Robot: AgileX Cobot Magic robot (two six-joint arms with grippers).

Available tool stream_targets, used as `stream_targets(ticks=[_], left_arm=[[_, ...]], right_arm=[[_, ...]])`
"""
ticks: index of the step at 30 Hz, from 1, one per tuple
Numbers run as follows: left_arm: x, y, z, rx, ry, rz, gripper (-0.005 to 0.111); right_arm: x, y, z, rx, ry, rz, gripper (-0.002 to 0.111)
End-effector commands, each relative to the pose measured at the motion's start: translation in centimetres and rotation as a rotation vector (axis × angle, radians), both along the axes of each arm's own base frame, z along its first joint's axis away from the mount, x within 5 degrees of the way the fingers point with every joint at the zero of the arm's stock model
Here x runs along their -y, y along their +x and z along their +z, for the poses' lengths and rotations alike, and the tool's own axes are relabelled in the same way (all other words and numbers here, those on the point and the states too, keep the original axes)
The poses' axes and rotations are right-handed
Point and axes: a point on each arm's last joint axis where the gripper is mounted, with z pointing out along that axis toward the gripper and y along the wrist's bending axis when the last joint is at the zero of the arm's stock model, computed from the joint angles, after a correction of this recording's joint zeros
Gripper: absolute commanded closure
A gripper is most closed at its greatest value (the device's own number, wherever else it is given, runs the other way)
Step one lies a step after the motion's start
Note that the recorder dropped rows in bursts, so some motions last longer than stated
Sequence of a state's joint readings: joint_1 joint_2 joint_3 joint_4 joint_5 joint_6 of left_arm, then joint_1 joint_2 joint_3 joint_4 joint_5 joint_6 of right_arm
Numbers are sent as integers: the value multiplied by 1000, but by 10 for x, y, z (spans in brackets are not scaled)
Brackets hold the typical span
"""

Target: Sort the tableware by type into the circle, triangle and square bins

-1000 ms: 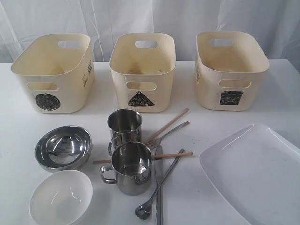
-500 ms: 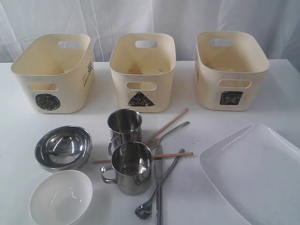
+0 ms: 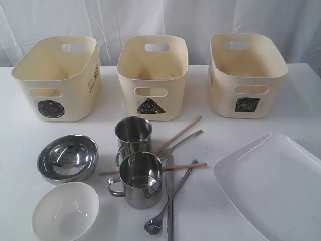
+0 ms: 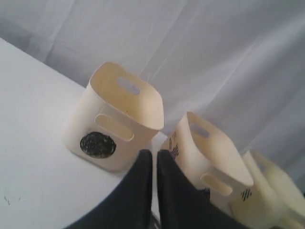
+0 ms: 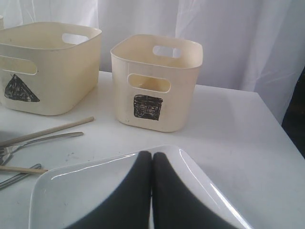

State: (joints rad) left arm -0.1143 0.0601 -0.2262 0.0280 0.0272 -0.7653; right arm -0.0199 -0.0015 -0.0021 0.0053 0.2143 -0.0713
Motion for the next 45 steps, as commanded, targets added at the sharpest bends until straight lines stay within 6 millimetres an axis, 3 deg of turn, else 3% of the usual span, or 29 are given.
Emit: stream_targets(ticks=[1, 3, 8, 14, 22, 31, 38, 45], left_arm=[[9, 17, 15, -145, 188, -121, 76], [17, 34, 26, -200, 346, -182, 60], [31, 84, 27, -525, 546, -285, 49], [50, 144, 36, -687, 725, -416, 48], [63, 190, 27, -775, 798, -484, 48], [78, 227, -1, -895, 721, -535, 48], [83, 235, -20, -975, 670, -565, 48], [84, 237, -23, -981, 670, -568, 48]], right_arm=[[0, 0, 0, 2, 2, 1, 108], [0, 0, 0, 2, 2, 1, 108], [0, 0, 0, 2, 2, 1, 108], [0, 0, 0, 2, 2, 1, 108], [0, 0, 0, 2, 2, 1, 108], [0, 0, 0, 2, 2, 1, 108], [0, 0, 0, 2, 2, 1, 108], [0, 0, 0, 2, 2, 1, 108]])
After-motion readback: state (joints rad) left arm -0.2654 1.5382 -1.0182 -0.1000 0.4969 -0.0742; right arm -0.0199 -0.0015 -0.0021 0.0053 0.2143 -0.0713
